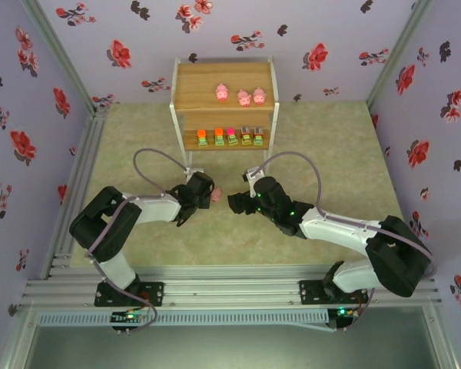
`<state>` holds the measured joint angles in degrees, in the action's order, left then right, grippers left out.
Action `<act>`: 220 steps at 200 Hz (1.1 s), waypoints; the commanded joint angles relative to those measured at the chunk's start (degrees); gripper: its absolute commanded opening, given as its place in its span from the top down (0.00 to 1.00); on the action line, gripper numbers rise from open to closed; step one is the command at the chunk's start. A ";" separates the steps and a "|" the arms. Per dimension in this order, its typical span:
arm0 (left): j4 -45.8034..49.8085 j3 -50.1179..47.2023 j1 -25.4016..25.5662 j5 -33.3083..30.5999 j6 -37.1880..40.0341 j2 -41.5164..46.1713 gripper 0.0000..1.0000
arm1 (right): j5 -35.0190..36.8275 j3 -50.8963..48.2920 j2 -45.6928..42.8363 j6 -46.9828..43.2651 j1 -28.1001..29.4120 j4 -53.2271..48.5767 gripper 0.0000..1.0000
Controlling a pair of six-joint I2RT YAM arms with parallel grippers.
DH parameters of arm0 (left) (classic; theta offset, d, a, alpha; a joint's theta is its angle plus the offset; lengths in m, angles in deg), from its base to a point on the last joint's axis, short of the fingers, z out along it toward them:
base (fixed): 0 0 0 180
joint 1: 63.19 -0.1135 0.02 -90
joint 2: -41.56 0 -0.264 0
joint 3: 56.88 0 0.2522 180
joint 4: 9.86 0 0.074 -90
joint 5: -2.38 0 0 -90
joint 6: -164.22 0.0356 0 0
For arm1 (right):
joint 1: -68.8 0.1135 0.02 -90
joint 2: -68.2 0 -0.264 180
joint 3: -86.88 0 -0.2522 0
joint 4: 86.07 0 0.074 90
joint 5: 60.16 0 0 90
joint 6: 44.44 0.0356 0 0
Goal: Place and organize the plastic toys onto the shelf
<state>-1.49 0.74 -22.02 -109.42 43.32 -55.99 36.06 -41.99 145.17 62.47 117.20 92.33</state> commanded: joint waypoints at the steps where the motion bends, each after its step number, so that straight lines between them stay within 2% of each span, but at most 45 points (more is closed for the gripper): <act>1: -0.74 -0.84 -0.43 0.17 0.40 -0.51 0.53 | 1.38 0.03 -0.72 -0.91 0.36 0.14 0.30; 61: -1.56 -1.84 0.84 -1.31 0.90 -1.10 0.50 | 1.38 0.03 -0.70 -1.00 0.38 0.14 0.30; 86: -1.32 -1.17 1.02 -1.90 1.62 -1.79 0.52 | 1.41 0.07 -0.77 -0.97 0.38 0.14 0.30; 108: -0.94 -0.55 1.41 -2.27 1.89 -2.15 0.59 | 1.55 0.03 -0.76 -1.01 0.33 0.05 0.29; 168: -0.76 -1.18 3.08 -3.65 1.08 -2.20 0.60 | 1.51 0.03 -0.73 -1.00 0.37 0.05 0.29; 220: 3.98 -0.30 4.62 -5.79 1.68 4.26 0.64 | 1.40 0.01 -1.13 -1.00 0.29 -0.03 0.29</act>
<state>-1.77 -0.09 -18.61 -113.09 44.24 -56.15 36.10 -41.97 145.17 62.47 117.20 92.33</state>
